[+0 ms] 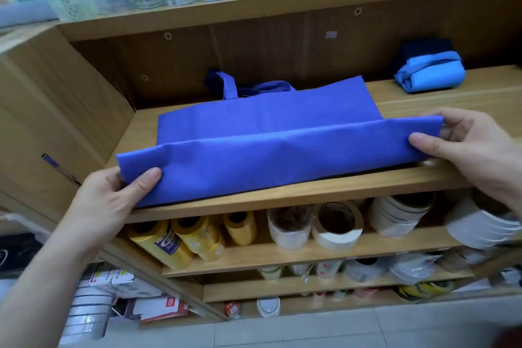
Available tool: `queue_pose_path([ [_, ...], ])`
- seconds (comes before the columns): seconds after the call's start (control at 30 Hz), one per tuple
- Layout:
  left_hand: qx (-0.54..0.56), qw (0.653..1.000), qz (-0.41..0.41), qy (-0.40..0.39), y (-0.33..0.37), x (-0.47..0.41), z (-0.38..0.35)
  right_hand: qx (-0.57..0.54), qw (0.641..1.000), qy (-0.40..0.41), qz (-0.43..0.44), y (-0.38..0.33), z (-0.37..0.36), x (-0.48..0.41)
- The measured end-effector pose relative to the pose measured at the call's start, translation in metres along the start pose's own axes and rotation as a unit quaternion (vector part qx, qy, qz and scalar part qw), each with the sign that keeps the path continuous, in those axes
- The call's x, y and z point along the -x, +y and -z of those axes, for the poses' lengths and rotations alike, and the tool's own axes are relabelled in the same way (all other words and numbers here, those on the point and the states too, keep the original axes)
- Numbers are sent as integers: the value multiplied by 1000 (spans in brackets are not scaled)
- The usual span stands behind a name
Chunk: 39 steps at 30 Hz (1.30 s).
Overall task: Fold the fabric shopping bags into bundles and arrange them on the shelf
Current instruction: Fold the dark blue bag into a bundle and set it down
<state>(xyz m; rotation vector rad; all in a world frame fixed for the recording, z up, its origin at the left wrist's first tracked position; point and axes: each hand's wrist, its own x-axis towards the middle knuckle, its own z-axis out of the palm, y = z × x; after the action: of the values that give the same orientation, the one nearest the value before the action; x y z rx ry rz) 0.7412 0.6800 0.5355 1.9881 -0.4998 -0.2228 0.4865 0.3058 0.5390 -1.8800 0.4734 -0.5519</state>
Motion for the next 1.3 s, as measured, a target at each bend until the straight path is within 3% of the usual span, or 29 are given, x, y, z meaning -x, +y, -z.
queue_pose_path([
  [0.1,-41,996,-26,70,-5,-1,-11,-8,995,89,-39,3,-16,-9],
  [0.2,-100,983,-27,149,-4,-1,-23,128,977,159,-53,4,-31,-15],
  [0.43,-230,942,-60,238,-8,-6,-36,392,900,180,-61,-3,-53,-13],
  [0.53,-223,949,-119,186,-12,-7,-29,457,871,178,11,-3,-53,-13],
  [0.6,-229,953,-190,58,-13,-9,-24,475,863,124,118,1,-50,-16],
  [0.67,-229,949,-208,-68,-14,-13,-18,446,878,10,175,3,-45,-19],
  [0.77,-268,933,-171,-171,-14,-16,-4,411,896,-138,101,0,-37,-18],
  [0.9,-308,914,-188,-187,-16,-13,4,405,888,-197,99,2,-22,-19],
  [1.0,-237,938,-193,-163,-14,-11,9,345,913,-202,76,0,-11,-17],
  [1.1,-124,978,-107,-126,-12,-8,14,253,947,-198,30,-7,-2,-11],
  [1.2,-93,994,-56,-31,-8,-6,8,217,968,-121,23,-11,-4,-9],
  [1.3,-138,987,-72,30,-12,-8,1,209,977,-5,30,-5,-6,-8],
])
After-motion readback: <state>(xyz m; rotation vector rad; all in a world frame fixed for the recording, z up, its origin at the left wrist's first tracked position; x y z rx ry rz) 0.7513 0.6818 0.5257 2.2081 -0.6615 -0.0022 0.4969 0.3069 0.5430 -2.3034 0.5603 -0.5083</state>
